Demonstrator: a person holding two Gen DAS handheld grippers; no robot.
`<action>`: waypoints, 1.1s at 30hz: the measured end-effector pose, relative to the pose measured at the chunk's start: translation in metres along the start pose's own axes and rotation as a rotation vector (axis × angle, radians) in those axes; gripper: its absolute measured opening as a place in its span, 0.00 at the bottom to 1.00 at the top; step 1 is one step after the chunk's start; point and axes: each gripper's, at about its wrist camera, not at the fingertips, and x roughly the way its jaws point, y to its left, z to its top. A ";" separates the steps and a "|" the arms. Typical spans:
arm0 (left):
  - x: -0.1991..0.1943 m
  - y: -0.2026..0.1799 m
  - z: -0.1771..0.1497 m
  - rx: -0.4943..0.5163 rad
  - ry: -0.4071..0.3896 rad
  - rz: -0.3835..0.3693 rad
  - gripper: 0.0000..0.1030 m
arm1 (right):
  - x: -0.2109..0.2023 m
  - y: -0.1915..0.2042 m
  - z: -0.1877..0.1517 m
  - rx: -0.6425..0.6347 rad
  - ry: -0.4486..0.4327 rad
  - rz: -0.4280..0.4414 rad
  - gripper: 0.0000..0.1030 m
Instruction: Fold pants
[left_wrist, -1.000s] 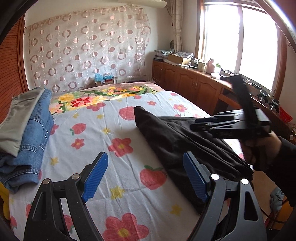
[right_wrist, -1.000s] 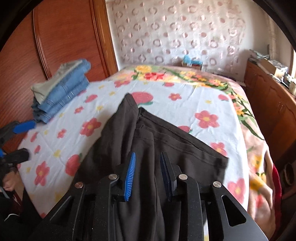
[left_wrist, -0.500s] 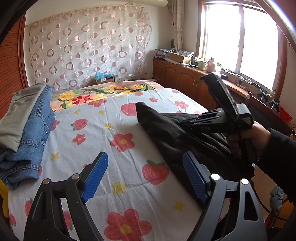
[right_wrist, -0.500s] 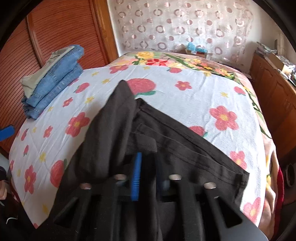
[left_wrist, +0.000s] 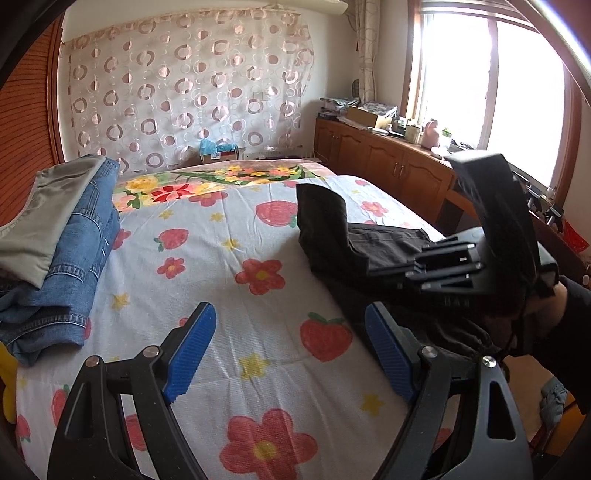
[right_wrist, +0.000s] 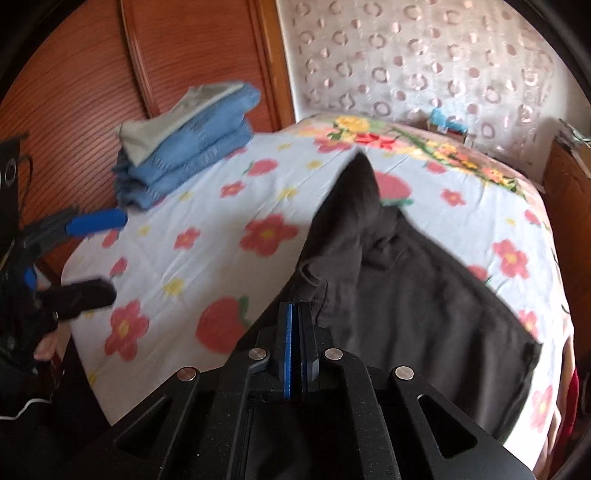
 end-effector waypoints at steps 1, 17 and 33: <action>0.000 0.000 0.000 -0.001 0.000 0.000 0.81 | 0.001 0.000 -0.002 -0.004 0.006 -0.007 0.02; 0.001 0.001 -0.004 -0.002 0.009 -0.001 0.81 | -0.044 -0.041 -0.021 0.083 -0.102 -0.163 0.19; 0.009 -0.006 -0.013 0.008 0.039 -0.016 0.81 | -0.009 -0.067 0.003 0.199 0.003 -0.083 0.19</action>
